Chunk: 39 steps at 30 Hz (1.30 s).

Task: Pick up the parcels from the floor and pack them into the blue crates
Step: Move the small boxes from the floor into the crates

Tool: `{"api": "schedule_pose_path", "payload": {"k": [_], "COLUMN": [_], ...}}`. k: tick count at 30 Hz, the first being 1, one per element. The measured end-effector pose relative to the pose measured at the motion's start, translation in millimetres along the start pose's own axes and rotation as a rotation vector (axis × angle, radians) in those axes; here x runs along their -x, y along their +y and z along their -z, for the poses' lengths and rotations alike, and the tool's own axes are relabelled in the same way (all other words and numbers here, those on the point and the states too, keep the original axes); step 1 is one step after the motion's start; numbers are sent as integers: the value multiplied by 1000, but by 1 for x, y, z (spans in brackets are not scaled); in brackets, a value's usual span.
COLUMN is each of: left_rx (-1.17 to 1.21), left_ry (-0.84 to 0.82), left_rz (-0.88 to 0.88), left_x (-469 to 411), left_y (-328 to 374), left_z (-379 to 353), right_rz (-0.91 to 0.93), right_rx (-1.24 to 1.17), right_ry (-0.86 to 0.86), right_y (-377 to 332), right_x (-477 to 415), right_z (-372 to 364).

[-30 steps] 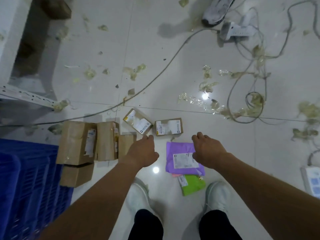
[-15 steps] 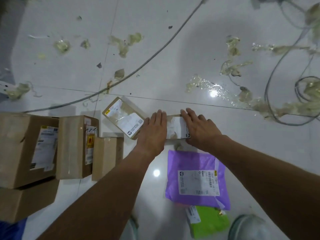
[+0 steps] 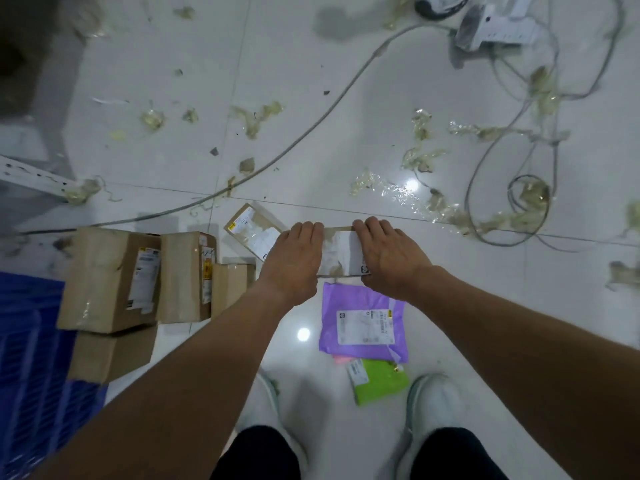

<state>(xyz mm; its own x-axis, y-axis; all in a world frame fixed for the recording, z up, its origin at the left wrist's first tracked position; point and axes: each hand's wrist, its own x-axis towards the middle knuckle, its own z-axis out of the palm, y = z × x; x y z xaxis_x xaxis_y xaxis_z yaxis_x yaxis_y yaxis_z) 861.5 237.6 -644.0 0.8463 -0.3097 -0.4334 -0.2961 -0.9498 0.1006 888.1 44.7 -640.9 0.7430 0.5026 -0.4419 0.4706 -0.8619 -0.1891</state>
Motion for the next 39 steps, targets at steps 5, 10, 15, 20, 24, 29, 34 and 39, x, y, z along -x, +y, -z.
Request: {"api": "schedule_pose_path", "payload": {"k": [5,10,15,20,24,29,34,39], "left_rx": [59,113,195,212,266,327,355,360], "left_ry": [-31,3,63,115,144,238,295,352], "left_rz": [67,148,283,415,507,614,737,819], "left_x": [76,160,234,299,349,414,492,588], "left_y": [27,68,105,124,117,98,71,45], "left_z": [127,240,326,384,407,432,438,421], "right_rz": [78,130,233,370,434,550,645,744], "right_rx": [-17,47,127,210,270,354,359,393], "right_ry": [-10,-24,-12,-16,-31,13,45,77], "right_y": [-21,-43,-68,-107,-148,-212,-286,-382], "right_x": [68,147,218,254,273,287,295,317], "right_z": [118,234,341,417,453,490,498,490]}}
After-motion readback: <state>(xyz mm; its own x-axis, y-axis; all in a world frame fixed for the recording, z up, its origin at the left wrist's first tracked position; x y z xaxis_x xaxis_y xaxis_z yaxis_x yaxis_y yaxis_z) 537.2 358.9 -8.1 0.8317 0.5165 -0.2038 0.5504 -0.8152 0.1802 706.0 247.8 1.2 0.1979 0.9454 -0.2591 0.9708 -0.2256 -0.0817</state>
